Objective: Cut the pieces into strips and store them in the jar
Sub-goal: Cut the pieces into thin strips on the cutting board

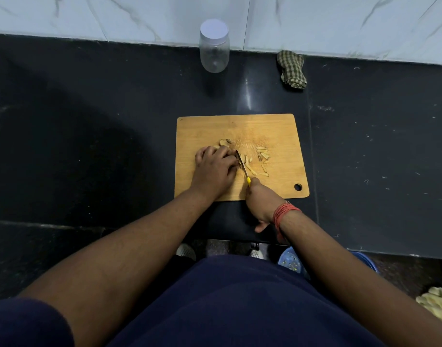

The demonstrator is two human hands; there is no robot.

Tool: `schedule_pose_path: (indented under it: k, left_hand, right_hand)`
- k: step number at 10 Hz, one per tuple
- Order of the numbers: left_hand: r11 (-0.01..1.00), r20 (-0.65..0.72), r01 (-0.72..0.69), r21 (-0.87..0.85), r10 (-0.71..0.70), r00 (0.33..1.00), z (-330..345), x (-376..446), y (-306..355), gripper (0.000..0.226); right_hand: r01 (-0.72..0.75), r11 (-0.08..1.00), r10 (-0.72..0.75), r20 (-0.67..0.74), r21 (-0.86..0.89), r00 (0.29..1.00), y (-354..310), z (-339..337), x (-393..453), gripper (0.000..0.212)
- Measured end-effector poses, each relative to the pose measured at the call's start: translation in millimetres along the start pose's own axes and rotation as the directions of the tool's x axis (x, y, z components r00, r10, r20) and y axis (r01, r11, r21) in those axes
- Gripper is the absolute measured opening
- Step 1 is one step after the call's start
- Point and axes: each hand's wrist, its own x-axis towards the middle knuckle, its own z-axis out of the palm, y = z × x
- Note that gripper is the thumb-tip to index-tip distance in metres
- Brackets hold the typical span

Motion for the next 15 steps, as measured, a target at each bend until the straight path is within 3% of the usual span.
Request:
schedule_pose_path:
  k: [7, 10, 11, 13, 15]
  left_hand:
    - [0.998, -0.034, 0.030, 0.057, -0.028, 0.999, 5.1, -1.8, 7.5, 0.020]
    - [0.998, -0.040, 0.010, 0.057, -0.008, 0.999, 8.0, -4.5, 6.5, 0.019]
    - [0.998, -0.051, 0.002, 0.057, 0.001, 0.999, 7.7, -4.9, 5.4, 0.019]
    - [0.999, -0.087, -0.004, 0.033, 0.007, 0.996, -1.8, -6.0, 1.0, 0.030]
    - [0.999, -0.083, 0.036, 0.037, -0.033, 0.996, -8.6, -2.3, -12.5, 0.031]
  right_hand:
    - [-0.016, 0.999, 0.017, 0.040, -0.027, 0.999, 35.0, 12.5, -25.0, 0.035]
    - [-0.034, 0.999, 0.034, -0.011, 0.018, 0.999, 34.9, -4.0, -17.7, 0.032]
    - [-0.063, 0.992, 0.061, 0.027, 0.111, 0.998, 33.1, -8.9, -19.0, 0.028]
    - [-0.056, 0.986, 0.037, 0.116, 0.158, 0.993, 25.9, -8.8, -12.7, 0.049]
    - [-0.031, 0.992, 0.020, 0.094, 0.121, 0.995, 24.0, -12.3, -9.0, 0.044]
